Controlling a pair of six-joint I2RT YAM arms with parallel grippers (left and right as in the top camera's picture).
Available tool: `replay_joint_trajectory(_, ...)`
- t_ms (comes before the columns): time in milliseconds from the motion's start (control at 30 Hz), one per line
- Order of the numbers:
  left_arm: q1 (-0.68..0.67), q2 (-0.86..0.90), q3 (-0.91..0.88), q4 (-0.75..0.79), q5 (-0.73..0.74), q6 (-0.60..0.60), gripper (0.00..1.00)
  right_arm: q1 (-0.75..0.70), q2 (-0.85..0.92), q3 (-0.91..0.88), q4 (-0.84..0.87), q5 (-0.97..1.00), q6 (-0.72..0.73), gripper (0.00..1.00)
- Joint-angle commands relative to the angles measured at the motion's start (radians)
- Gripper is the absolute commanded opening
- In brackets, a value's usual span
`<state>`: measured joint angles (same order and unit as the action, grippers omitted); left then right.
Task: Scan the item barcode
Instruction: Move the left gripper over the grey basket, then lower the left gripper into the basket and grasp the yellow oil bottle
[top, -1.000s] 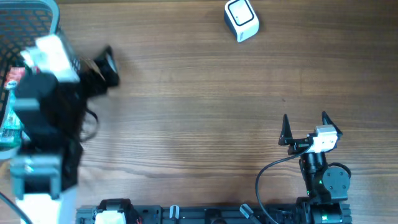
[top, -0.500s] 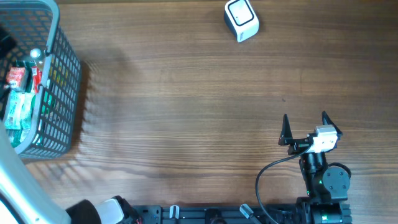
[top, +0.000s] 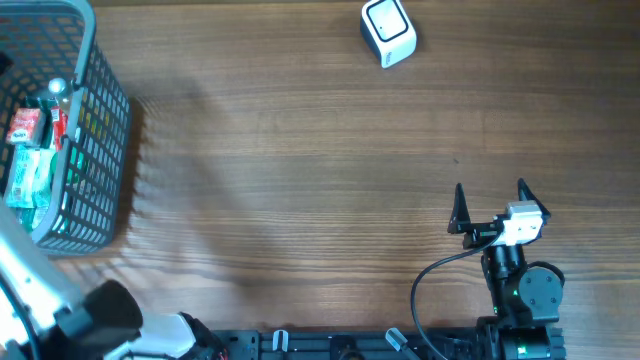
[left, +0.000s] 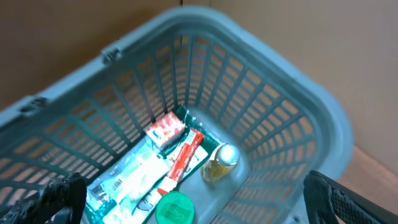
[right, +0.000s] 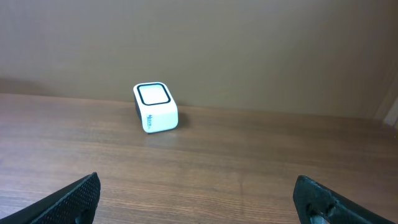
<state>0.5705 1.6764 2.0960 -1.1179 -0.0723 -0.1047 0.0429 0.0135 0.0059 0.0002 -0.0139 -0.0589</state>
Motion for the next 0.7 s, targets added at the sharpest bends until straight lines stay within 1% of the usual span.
replay_joint_trajectory(0, 0.006, 0.09, 0.013, 0.002, -0.008, 0.023, 1.0, -0.003, -0.003, -0.001, 0.006, 0.02, -0.018, 1.0)
replay_joint_trajectory(367, 0.005, 0.34, 0.013, -0.027, -0.01, 0.024, 1.0, -0.003, -0.003, -0.001, 0.006, 0.02, -0.018, 1.0)
replay_joint_trajectory(400, 0.003, 0.356, 0.013, -0.026, -0.006, 0.034, 1.0, -0.003, -0.003, -0.001, 0.006, 0.02, -0.018, 1.0)
replay_joint_trajectory(500, 0.002, 0.388, 0.012, -0.02, 0.077, 0.102, 1.0, -0.003, -0.003, -0.001, 0.006, 0.02, -0.018, 1.0)
replay_joint_trajectory(567, 0.0, 0.401, 0.012, -0.01, 0.087, 0.109, 1.0, -0.003, -0.003, -0.001, 0.006, 0.02, -0.018, 1.0)
replay_joint_trajectory(667, -0.011, 0.41, 0.012, -0.008, 0.117, 0.162, 0.98, -0.003, -0.003, -0.001, 0.006, 0.02, -0.018, 1.0)
